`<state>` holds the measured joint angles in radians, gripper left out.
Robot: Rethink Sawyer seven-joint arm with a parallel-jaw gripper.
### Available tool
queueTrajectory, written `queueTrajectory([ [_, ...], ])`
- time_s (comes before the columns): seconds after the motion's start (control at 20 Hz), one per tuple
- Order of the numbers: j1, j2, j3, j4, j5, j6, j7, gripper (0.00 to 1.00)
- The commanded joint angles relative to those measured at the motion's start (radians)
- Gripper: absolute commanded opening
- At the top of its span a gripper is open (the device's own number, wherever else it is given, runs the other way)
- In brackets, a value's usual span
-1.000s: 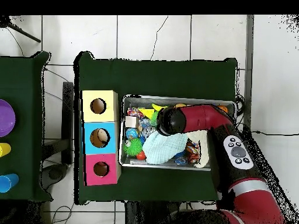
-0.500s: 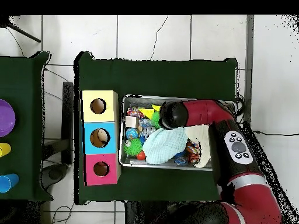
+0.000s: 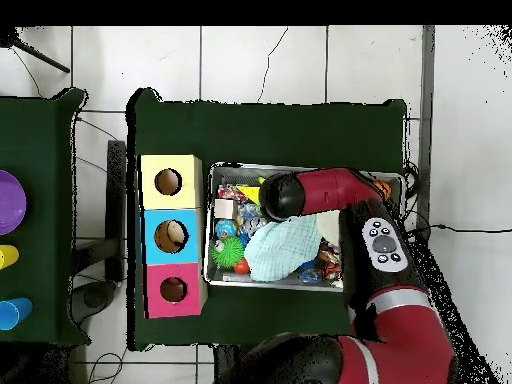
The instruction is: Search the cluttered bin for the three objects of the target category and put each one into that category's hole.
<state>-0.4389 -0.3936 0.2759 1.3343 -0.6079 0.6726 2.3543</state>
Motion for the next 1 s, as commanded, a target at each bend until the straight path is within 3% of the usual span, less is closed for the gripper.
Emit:
queueTrajectory([
  [0.05,0.076,0.109,-0.112,0.002,0.012,-0.083,0.217,1.0],
  [0.25,0.113,0.116,-0.155,0.023,0.04,-0.121,0.264,1.0],
  [0.3,0.124,0.12,-0.174,0.027,0.061,-0.138,0.262,0.0],
  [0.65,0.184,0.129,-0.25,0.016,0.091,-0.168,0.293,0.0],
  [1.0,0.21,0.132,-0.295,0.017,0.168,-0.175,0.255,0.0],
])
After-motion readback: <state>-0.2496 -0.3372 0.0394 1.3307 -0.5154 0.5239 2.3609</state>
